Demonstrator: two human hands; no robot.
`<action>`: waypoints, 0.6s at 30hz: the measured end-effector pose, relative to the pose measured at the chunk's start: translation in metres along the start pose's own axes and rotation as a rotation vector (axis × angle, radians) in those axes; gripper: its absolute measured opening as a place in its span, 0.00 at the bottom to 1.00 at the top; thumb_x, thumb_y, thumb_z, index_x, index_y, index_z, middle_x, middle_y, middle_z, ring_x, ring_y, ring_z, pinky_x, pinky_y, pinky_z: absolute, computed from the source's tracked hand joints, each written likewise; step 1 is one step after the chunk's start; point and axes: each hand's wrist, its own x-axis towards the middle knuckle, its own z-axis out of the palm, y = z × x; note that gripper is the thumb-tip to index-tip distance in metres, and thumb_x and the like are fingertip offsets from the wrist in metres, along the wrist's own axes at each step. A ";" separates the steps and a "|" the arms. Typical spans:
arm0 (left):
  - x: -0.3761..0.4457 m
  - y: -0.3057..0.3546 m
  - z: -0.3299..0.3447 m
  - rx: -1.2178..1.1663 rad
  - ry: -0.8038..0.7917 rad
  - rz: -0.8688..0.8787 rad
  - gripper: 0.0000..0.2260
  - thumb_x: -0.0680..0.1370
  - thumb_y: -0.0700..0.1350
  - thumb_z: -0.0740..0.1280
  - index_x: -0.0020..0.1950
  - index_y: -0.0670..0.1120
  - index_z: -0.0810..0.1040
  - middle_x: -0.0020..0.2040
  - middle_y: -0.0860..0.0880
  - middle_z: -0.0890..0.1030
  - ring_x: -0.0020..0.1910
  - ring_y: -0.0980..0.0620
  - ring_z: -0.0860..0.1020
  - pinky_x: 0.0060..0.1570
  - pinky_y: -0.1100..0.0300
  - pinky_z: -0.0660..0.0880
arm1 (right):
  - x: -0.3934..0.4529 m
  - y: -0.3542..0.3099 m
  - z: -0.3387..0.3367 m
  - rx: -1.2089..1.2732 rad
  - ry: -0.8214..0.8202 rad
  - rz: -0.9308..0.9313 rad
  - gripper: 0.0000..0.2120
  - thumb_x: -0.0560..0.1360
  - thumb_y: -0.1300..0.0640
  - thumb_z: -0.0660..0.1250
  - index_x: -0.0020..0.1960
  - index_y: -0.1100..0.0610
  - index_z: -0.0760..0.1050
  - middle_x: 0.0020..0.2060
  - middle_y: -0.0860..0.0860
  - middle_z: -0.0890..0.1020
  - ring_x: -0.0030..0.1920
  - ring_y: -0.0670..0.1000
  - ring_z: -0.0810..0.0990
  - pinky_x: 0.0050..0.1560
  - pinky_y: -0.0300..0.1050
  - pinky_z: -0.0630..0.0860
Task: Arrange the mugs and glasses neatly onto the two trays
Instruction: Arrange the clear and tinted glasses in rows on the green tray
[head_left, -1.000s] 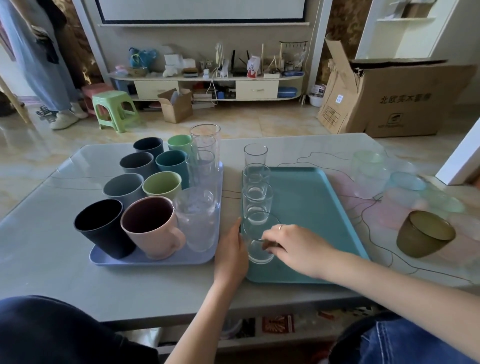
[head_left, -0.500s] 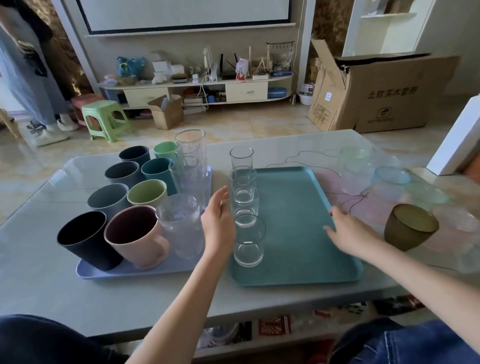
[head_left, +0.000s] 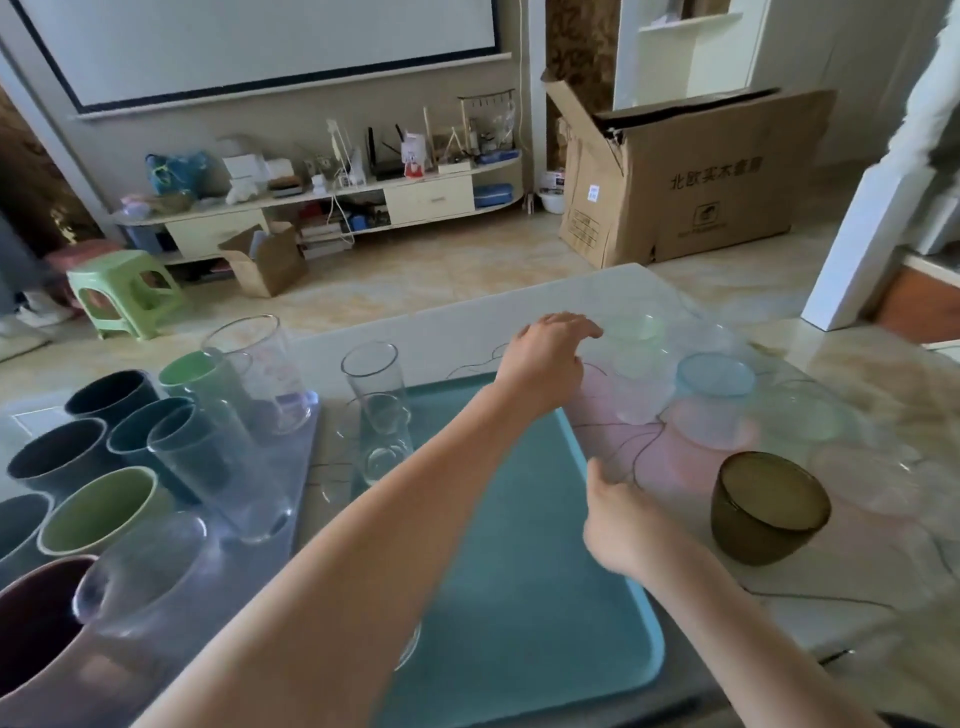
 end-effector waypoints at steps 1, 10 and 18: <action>0.015 0.004 0.010 -0.030 -0.030 -0.013 0.20 0.76 0.36 0.59 0.66 0.50 0.73 0.71 0.50 0.71 0.69 0.49 0.68 0.65 0.55 0.66 | 0.001 0.001 -0.004 0.028 -0.042 0.006 0.27 0.75 0.67 0.53 0.72 0.62 0.50 0.56 0.61 0.78 0.54 0.59 0.79 0.43 0.46 0.68; 0.093 -0.011 0.070 0.352 -0.161 0.120 0.23 0.77 0.35 0.60 0.69 0.54 0.69 0.78 0.49 0.54 0.77 0.49 0.49 0.75 0.49 0.45 | 0.017 0.003 -0.020 0.099 -0.251 0.003 0.31 0.75 0.67 0.56 0.73 0.62 0.45 0.59 0.59 0.77 0.57 0.59 0.77 0.45 0.47 0.68; 0.092 -0.031 0.042 0.301 -0.115 0.061 0.12 0.75 0.46 0.68 0.58 0.47 0.79 0.71 0.49 0.70 0.71 0.50 0.65 0.74 0.51 0.46 | 0.025 -0.001 -0.023 0.140 -0.306 0.034 0.29 0.74 0.67 0.56 0.71 0.62 0.49 0.61 0.59 0.75 0.59 0.60 0.76 0.48 0.49 0.69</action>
